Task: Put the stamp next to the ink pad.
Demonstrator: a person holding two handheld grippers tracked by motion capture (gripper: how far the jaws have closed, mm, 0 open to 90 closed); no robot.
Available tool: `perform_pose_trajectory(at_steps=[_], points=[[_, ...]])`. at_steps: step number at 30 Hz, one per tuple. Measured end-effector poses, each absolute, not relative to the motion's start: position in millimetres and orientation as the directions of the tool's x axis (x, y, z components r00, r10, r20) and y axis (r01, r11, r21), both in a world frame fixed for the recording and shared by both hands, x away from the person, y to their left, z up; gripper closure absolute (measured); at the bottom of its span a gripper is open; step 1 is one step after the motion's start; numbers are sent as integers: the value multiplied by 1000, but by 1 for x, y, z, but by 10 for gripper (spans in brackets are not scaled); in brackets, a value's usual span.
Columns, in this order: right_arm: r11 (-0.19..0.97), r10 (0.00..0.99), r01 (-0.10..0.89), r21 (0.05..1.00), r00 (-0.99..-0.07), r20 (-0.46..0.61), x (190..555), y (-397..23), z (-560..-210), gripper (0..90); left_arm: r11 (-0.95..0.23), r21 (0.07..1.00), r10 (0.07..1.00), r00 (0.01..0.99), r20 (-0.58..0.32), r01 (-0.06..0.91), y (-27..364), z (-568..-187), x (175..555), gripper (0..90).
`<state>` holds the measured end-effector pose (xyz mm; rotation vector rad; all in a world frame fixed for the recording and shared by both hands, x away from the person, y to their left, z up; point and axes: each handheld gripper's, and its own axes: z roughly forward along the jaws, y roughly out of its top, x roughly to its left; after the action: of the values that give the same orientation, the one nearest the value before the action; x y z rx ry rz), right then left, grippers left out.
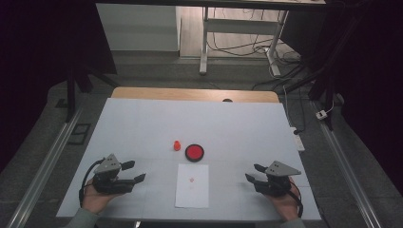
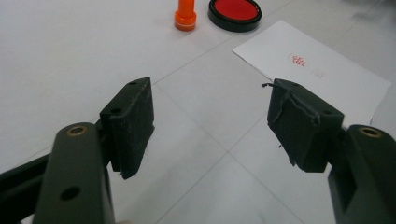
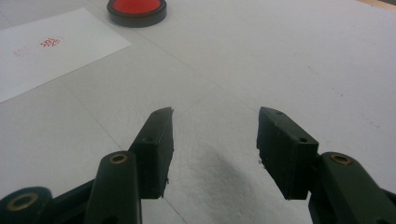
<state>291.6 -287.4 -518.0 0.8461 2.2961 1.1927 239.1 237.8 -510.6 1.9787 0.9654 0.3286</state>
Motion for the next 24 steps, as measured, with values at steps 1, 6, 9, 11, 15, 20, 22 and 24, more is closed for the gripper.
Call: perform_pose_trajectory(at_steps=[1, 6, 9, 11, 15, 20, 22, 24], points=[[449, 680, 323, 833, -729, -85, 292, -288, -518, 452, -305, 808, 737, 662, -135, 504, 239, -511, 238, 315], [466, 676, 315, 827, -730, -103, 292, -288, -518, 450, -315, 800, 734, 665, -136, 511, 241, -515, 232, 315], [469, 676, 314, 826, -729, -107, 292, -288, -518, 449, -322, 795, 733, 667, -134, 513, 240, -517, 232, 315], [472, 674, 311, 825, -730, -110, 292, -288, -519, 449, -324, 795, 732, 668, -133, 513, 239, -517, 233, 316], [474, 673, 310, 824, -731, -112, 291, -288, -518, 449, -329, 792, 732, 669, -130, 514, 237, -518, 234, 317], [479, 669, 308, 822, -735, -114, 291, -287, -518, 449, -327, 794, 735, 666, -128, 513, 238, -517, 234, 318], [480, 670, 306, 822, -733, -118, 291, -287, -518, 448, -326, 793, 736, 665, -128, 514, 239, -518, 235, 319], [479, 667, 306, 823, -736, -115, 291, -287, -518, 447, -327, 793, 736, 665, -127, 514, 239, -518, 235, 319]])
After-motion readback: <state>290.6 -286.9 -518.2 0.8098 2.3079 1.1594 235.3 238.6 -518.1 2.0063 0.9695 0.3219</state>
